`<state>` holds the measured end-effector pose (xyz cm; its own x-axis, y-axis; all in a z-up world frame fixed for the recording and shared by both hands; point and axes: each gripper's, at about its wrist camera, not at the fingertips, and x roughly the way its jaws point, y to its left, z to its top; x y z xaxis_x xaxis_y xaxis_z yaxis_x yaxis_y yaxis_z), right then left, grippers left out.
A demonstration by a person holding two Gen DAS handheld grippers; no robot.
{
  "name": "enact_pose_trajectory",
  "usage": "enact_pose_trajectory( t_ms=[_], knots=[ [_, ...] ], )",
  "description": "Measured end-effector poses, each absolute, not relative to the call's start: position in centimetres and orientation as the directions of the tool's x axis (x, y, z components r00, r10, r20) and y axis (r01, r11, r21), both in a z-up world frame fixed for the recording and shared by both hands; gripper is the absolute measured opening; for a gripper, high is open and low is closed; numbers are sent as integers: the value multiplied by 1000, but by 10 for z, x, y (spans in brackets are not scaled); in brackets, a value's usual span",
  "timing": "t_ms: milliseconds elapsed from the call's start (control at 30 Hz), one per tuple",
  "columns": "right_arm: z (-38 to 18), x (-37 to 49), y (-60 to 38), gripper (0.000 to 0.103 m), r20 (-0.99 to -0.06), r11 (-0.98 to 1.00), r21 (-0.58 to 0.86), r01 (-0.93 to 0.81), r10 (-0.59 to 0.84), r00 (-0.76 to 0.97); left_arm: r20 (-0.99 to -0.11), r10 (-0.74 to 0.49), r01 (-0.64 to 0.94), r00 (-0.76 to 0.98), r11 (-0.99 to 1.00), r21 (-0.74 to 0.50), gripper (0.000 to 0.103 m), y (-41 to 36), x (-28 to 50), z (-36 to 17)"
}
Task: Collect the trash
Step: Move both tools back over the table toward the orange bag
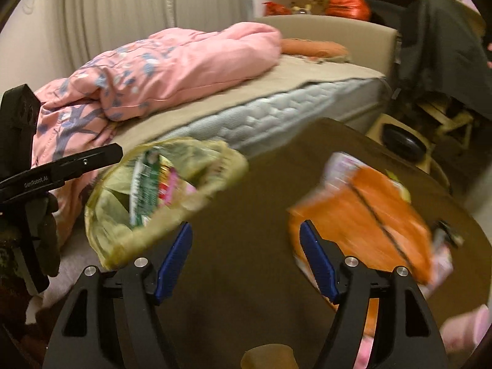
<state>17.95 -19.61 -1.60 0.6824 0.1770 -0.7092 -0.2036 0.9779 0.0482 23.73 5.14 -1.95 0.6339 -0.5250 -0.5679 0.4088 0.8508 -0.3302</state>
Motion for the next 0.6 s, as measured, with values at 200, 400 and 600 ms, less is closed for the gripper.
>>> enact_pose_trajectory(
  t_ms=[200,400,600],
  knots=[
    [-10,149,-258,68,-692,998,-7,-63,41,721,-542,-624,546,563,773,-322,70,-12,236,-17],
    [-22,130,-302,68,-690,999,32,37,-5,724,-608,-669,655,429,693,-301,76,-90,253,-32],
    [-41,112,-318,68,-718,994,-4,105,-76,692,-691,-612,650,385,711,-268,74,-151,284,-47]
  ],
)
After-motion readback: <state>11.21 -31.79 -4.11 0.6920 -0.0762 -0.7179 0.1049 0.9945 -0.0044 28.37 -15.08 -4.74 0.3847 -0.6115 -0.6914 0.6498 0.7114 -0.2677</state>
